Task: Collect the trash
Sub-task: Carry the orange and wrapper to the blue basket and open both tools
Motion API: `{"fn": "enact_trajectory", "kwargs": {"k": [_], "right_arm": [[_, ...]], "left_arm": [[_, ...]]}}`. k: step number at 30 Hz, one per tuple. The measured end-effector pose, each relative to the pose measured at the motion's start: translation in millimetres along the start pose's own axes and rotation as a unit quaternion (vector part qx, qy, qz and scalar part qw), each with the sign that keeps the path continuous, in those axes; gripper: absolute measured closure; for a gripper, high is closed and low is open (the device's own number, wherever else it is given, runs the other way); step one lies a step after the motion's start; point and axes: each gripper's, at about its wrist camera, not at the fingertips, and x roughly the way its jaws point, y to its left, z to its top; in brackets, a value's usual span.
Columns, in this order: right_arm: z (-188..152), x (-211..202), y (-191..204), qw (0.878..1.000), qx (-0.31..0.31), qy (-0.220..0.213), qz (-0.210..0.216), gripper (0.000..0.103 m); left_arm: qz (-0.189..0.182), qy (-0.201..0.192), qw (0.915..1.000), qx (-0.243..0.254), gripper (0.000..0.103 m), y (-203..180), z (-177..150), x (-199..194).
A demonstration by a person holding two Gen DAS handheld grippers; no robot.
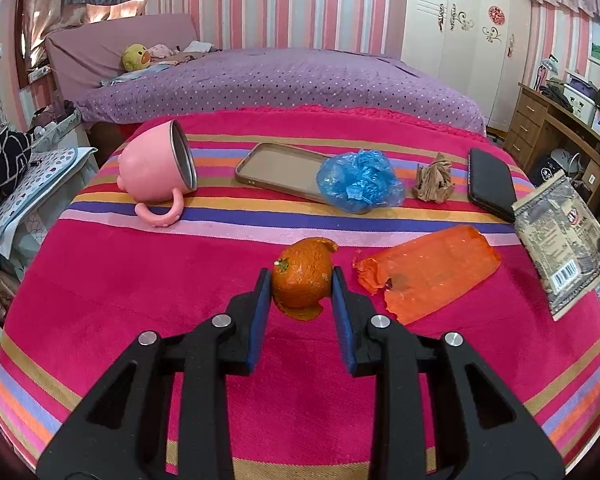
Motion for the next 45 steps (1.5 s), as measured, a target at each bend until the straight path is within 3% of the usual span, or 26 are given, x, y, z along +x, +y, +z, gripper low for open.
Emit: {"fn": "enact_trajectory", "kwargs": {"k": [9, 26, 33, 39, 45], "right_arm": [[-9, -12, -19, 0.999, -0.016, 0.009, -0.027, 0.099], [-9, -78, -74, 0.998, 0.008, -0.035, -0.054, 0.099], [-13, -110, -118, 0.994, 0.040, -0.057, -0.079, 0.099], [-19, -133, -152, 0.991, 0.058, -0.066, -0.105, 0.099], [-28, -150, -190, 0.982, 0.063, -0.058, -0.168, 0.099]], "left_arm": [[-0.008, -0.004, 1.0000, -0.001, 0.074, -18, -1, -8], [-0.028, -0.020, 0.9990, 0.029, 0.074, -81, -4, -28], [-0.046, -0.052, 0.9949, 0.072, 0.074, -142, -6, -44], [-0.084, -0.049, 0.9918, 0.083, 0.074, -200, -12, -45], [-0.117, -0.052, 0.9854, 0.112, 0.074, -267, -24, -49]]}}
